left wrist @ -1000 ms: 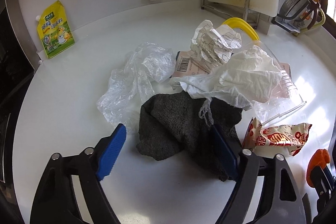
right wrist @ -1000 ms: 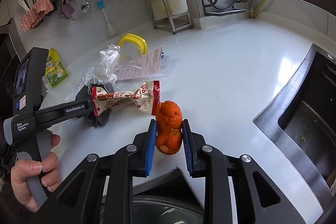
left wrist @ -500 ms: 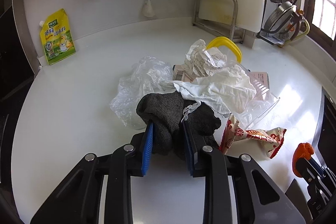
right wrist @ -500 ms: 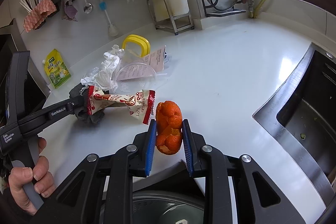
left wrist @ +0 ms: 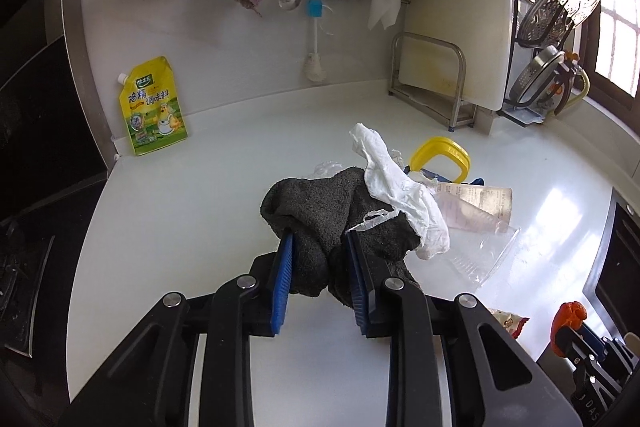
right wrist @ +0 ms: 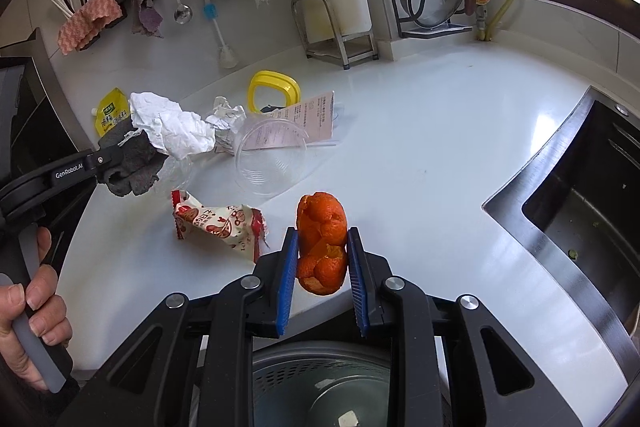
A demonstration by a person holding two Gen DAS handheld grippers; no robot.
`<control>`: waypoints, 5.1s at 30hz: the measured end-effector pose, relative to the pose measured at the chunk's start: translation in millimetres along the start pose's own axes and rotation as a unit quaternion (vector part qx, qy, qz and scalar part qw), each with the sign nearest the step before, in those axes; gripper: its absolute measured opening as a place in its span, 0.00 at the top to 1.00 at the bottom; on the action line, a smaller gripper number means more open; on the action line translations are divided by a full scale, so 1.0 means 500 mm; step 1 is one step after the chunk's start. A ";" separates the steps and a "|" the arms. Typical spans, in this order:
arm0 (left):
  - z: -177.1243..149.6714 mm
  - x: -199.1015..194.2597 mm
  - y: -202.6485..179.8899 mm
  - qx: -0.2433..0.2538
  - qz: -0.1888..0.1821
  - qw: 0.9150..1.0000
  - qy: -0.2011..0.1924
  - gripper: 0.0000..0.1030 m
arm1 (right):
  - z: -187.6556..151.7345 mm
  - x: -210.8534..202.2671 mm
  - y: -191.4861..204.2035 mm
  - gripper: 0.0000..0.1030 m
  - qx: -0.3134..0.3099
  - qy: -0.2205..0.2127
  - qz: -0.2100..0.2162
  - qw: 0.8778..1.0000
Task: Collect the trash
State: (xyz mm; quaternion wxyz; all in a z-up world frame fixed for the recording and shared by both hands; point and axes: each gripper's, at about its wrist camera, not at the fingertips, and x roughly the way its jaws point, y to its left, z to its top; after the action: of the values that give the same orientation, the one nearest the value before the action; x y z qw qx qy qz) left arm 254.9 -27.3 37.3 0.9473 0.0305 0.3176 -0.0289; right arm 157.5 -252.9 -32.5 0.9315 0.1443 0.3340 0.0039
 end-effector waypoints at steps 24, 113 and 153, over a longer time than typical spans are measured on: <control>-0.161 -0.001 0.083 -0.014 0.012 0.996 0.082 0.38 | -0.015 -0.029 0.023 0.77 -0.005 -0.004 0.008 1.000; -0.395 -0.274 -0.129 0.054 -0.119 0.988 0.080 0.95 | -0.318 -0.251 -0.007 0.77 -0.025 0.051 -0.025 0.998; -0.479 -0.175 -0.125 0.048 -0.088 0.983 0.153 0.52 | -0.367 -0.179 -0.044 0.48 -0.009 0.077 -0.040 0.996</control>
State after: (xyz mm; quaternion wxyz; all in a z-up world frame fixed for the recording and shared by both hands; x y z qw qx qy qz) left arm 36.6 -68.2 -103.2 0.8785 0.0521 0.4589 -0.1223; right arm -28.5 -234.5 -118.0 0.9038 0.1217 0.4099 -0.0191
